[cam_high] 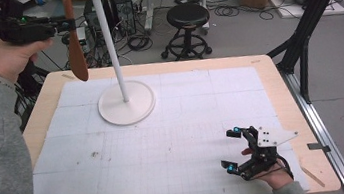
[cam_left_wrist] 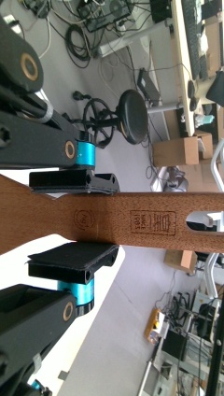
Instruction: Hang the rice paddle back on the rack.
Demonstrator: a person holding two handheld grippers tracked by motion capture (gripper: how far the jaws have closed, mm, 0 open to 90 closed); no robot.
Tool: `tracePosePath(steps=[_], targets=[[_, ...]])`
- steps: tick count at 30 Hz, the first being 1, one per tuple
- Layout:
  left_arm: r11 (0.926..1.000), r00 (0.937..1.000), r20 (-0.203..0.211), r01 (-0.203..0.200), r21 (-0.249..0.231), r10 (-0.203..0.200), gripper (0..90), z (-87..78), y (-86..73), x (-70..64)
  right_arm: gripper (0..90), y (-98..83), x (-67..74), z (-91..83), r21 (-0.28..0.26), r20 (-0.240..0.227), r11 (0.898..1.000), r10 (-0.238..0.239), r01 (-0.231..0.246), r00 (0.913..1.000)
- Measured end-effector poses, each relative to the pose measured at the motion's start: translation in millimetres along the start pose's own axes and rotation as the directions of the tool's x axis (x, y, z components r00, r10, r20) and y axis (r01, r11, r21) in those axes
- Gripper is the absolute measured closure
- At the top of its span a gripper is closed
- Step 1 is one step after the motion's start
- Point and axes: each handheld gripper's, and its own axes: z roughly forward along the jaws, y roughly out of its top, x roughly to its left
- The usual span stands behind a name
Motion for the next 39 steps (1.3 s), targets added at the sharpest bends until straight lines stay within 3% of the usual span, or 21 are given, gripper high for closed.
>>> tracePosePath(steps=[26,39], targets=[[0.9998,0.9999,-0.008,0.015,0.012,-0.015,65.3,14.6,1.8,2.3,1.4,-1.0,0.9,-2.6,-0.001,-0.001,1.0,0.004,-0.004,1.0],[0.9991,1.0,-0.001,-0.004,0.043,0.004,65.3,21.6,-0.6,-1.0,1.4,-1.3,0.8,-2.2,0.004,-0.004,1.0,0.003,-0.003,1.0]])
